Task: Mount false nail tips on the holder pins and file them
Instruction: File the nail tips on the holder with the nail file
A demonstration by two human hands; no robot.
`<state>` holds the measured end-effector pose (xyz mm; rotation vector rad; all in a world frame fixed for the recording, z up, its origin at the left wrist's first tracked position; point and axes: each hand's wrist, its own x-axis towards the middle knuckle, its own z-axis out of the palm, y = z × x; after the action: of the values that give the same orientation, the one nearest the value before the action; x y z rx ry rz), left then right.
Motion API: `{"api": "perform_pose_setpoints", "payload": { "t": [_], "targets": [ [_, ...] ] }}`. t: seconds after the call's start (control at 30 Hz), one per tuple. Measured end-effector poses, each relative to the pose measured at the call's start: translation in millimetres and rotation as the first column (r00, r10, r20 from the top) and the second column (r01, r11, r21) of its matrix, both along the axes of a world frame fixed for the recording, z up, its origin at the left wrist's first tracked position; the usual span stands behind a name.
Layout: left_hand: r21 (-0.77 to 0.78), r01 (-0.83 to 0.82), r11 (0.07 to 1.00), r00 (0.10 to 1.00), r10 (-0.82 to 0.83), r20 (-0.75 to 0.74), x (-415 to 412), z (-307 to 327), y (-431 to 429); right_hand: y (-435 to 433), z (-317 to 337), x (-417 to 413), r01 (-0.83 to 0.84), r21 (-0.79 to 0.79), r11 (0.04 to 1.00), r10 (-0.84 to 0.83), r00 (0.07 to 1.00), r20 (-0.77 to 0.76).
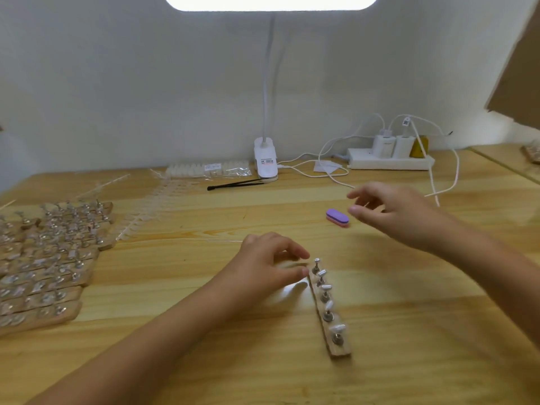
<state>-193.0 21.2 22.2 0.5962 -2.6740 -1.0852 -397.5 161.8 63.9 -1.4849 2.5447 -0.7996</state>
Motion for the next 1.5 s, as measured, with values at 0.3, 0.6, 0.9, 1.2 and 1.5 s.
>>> {"api": "perform_pose_setpoints", "payload": {
  "t": [0.3,0.6,0.9,1.2,1.5],
  "targets": [
    [-0.004,0.059,0.998,0.998,-0.059,0.015,15,-1,3,-27,-47,1,0.016,0.004,1.000,-0.016,0.998,-0.058],
    [0.029,0.203,0.979,0.979,-0.202,-0.031,29,-1,7,-2,-19,34,0.207,-0.420,0.884,0.461,-0.229,0.857],
    [0.343,0.158,0.926,0.983,-0.115,-0.142,29,-3,1,0,-29,53,0.080,-0.468,0.880,0.472,-0.038,0.881],
    [0.295,0.056,0.954,0.992,-0.019,-0.126,27,-7,9,-1,-39,66,-0.109,-0.428,0.897,0.433,0.407,0.804],
    [0.385,0.041,0.922,0.999,-0.024,-0.048,27,1,12,6,-25,41,-0.146,-0.317,0.937,0.340,0.174,0.924]
  ]
}}
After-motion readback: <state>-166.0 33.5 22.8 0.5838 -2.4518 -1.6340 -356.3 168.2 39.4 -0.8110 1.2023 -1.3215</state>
